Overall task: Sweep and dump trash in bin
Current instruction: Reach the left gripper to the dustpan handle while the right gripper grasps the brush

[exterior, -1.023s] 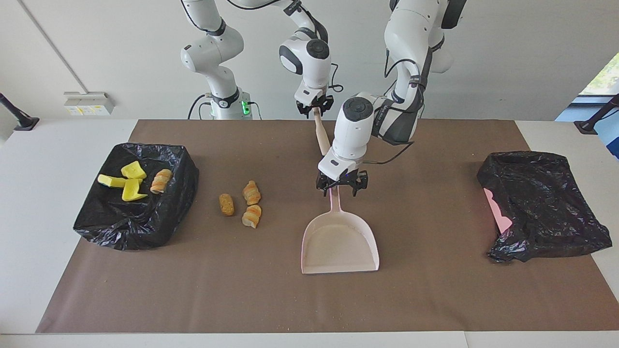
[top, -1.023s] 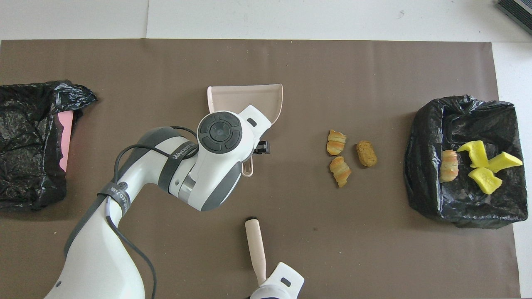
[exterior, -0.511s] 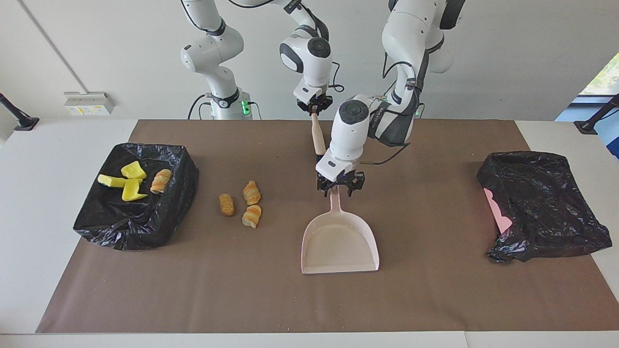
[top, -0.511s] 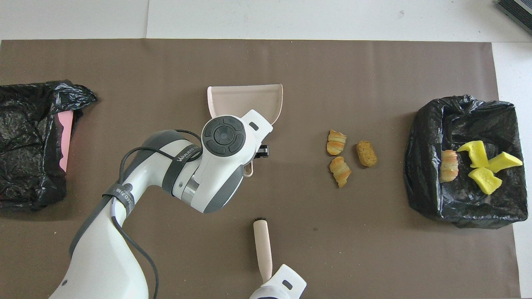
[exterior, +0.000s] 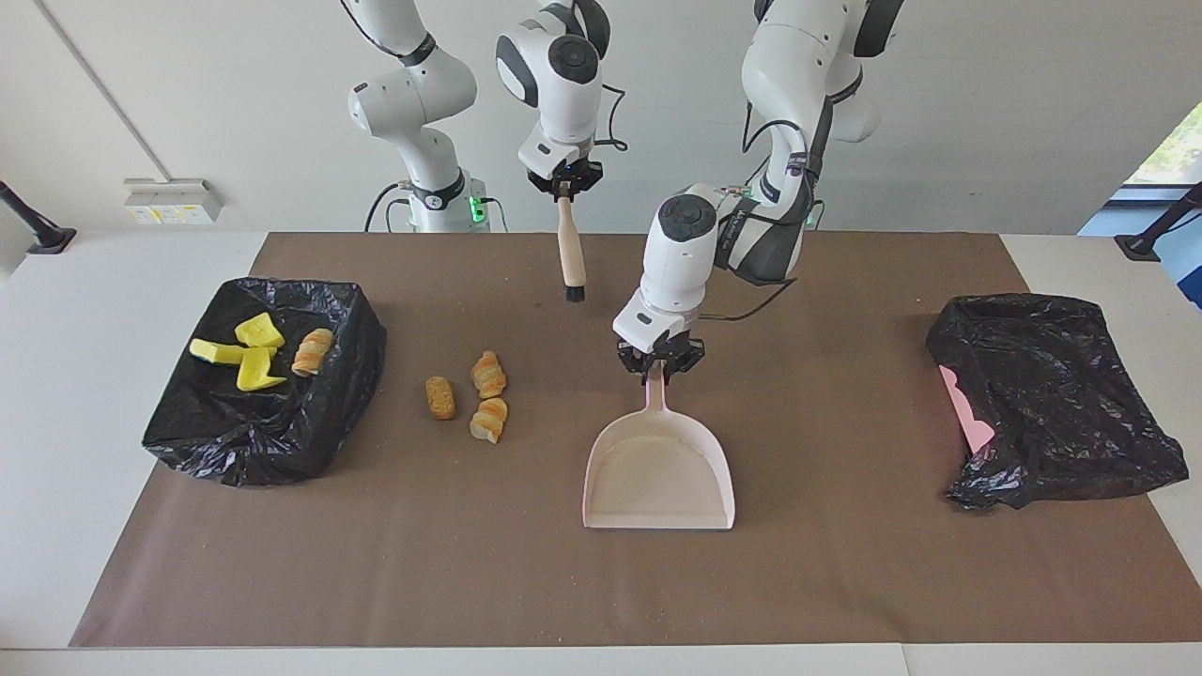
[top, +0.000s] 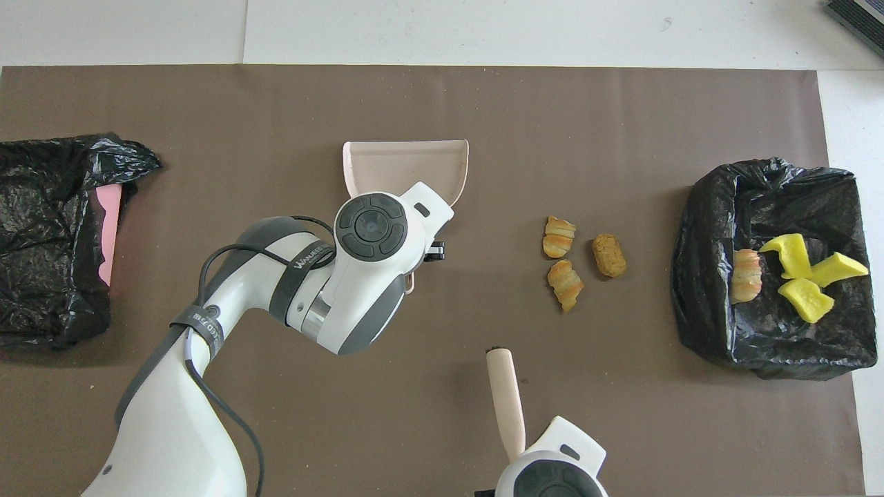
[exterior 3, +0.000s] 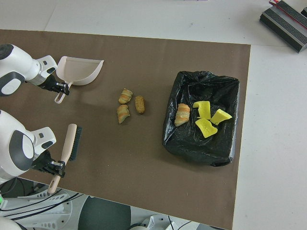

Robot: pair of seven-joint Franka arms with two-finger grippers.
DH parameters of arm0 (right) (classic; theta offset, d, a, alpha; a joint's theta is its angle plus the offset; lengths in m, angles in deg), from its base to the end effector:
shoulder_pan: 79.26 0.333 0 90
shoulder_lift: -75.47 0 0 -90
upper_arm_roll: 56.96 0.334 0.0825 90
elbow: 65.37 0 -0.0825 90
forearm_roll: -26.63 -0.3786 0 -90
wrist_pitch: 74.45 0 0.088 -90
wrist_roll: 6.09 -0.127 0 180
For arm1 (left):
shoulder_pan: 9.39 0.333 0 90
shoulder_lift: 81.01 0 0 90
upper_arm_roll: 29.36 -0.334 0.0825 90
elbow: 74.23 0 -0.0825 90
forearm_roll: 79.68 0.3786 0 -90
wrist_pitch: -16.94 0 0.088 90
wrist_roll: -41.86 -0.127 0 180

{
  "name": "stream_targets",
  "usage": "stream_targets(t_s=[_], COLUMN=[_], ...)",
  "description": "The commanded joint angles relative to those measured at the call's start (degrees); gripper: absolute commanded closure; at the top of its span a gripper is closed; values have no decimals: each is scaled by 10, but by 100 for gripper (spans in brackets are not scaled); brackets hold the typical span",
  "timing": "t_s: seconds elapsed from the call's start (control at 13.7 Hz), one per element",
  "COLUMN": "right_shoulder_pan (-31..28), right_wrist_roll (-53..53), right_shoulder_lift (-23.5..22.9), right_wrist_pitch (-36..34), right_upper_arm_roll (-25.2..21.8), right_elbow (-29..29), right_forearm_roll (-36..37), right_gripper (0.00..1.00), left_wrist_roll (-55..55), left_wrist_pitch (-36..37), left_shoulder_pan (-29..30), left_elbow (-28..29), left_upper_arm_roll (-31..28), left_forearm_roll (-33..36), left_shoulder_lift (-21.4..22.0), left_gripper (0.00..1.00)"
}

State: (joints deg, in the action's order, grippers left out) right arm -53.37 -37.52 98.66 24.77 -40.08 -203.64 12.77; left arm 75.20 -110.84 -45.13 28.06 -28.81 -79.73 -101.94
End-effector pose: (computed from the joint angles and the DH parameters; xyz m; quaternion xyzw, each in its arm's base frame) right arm 0.2557 0.2773 0.4338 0.9872 0.0419 -0.1493 0.0375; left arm 0.5291 -0.3880 0.3575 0.9989 -0.0251 0.0315 0.0244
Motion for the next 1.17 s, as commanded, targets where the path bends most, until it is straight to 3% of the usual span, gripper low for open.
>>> stream_targets(t_s=[0.0, 0.15, 0.51, 0.66, 0.8, 1.1], right_shoulder_pan=[-98, -201, -349, -363, -366, -370], right_wrist_roll=[75, 132, 250, 254, 247, 241], right_shoulder_lift=[51, 42, -17, -79, -152, -230], right_wrist_pitch=[-44, -44, 23, 33, 64, 104], right_upper_arm_roll=[2, 7, 6, 6, 6, 6], right_elbow=[-3, 12, 35, 74, 108, 142], right_forearm_roll=[17, 46, 120, 166, 194, 236], right_gripper=[100, 100, 100, 100, 100, 100], left_wrist_roll=[-21, -68, -338, -490, -564, -701], left_wrist_pitch=[0, 27, 159, 185, 186, 137], left_shoulder_pan=[-4, 0, 37, 51, 55, 47], left_elbow=[5, 5, 7, 12, 23, 74], left_upper_arm_roll=[-9, -13, -15, -15, -15, -15], left_forearm_roll=[12, 12, 11, 11, 12, 21], left_shoulder_lift=[7, 25, 89, 94, 99, 116], left_gripper=[100, 100, 100, 100, 100, 100])
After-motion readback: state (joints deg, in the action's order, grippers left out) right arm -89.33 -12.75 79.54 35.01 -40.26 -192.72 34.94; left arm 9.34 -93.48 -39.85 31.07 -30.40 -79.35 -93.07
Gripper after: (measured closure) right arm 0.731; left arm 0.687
